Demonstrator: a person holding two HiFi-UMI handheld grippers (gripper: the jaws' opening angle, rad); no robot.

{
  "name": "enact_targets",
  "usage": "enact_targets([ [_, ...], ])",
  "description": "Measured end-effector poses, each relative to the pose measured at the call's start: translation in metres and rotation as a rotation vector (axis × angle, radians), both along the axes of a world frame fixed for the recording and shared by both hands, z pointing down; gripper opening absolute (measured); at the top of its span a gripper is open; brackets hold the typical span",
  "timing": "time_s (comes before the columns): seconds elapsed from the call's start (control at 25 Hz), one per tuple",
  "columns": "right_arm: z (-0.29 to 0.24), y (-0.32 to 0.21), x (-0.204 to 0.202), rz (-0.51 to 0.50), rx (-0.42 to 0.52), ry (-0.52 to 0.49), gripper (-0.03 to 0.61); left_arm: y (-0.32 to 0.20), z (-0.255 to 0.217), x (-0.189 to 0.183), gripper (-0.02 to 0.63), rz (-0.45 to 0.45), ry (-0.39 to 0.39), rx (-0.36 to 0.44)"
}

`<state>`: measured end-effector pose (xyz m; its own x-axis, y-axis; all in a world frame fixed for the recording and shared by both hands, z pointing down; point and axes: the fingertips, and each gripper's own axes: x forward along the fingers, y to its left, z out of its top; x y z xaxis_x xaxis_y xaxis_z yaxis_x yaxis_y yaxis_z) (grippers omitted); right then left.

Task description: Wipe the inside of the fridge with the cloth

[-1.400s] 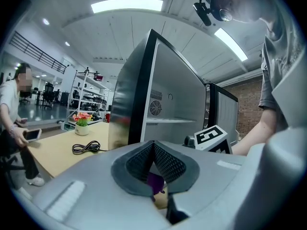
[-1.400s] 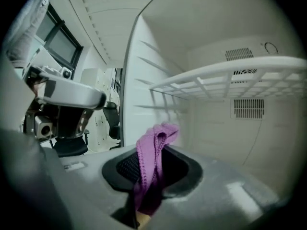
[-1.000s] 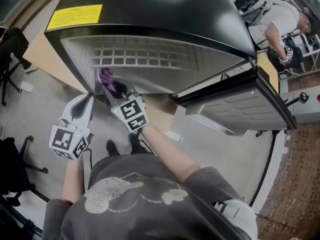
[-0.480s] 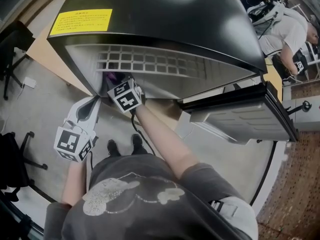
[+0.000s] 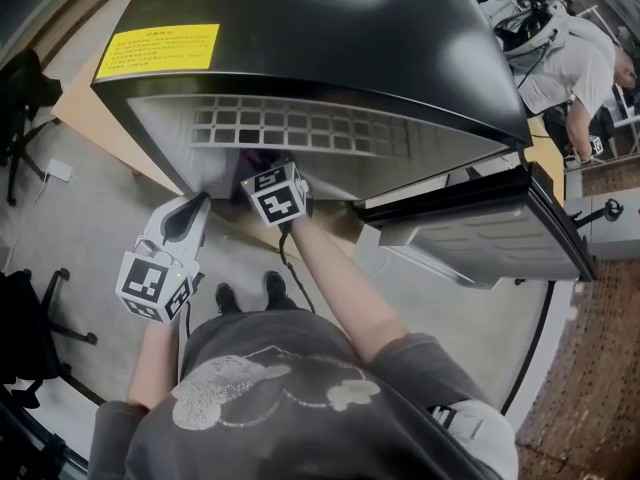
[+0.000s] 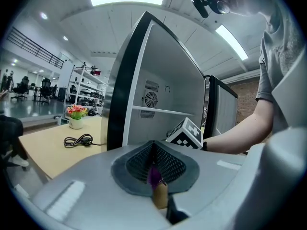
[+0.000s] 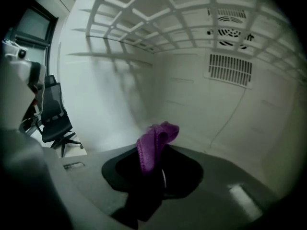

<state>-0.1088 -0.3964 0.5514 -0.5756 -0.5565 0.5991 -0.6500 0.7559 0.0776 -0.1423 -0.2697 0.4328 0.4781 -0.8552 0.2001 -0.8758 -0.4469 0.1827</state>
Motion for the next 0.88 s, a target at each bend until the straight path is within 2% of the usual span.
enact_targets([
  [0.52, 0.001, -0.013, 0.138, 0.292, -0.002, 0.133, 0.081, 0.003, -0.016, 0.034, 0.017, 0.057, -0.001, 0.044],
  [0.88, 0.005, -0.008, 0.188, 0.448, -0.010, 0.147, 0.081, 0.012, -0.017, 0.056, 0.017, 0.099, -0.005, 0.044],
])
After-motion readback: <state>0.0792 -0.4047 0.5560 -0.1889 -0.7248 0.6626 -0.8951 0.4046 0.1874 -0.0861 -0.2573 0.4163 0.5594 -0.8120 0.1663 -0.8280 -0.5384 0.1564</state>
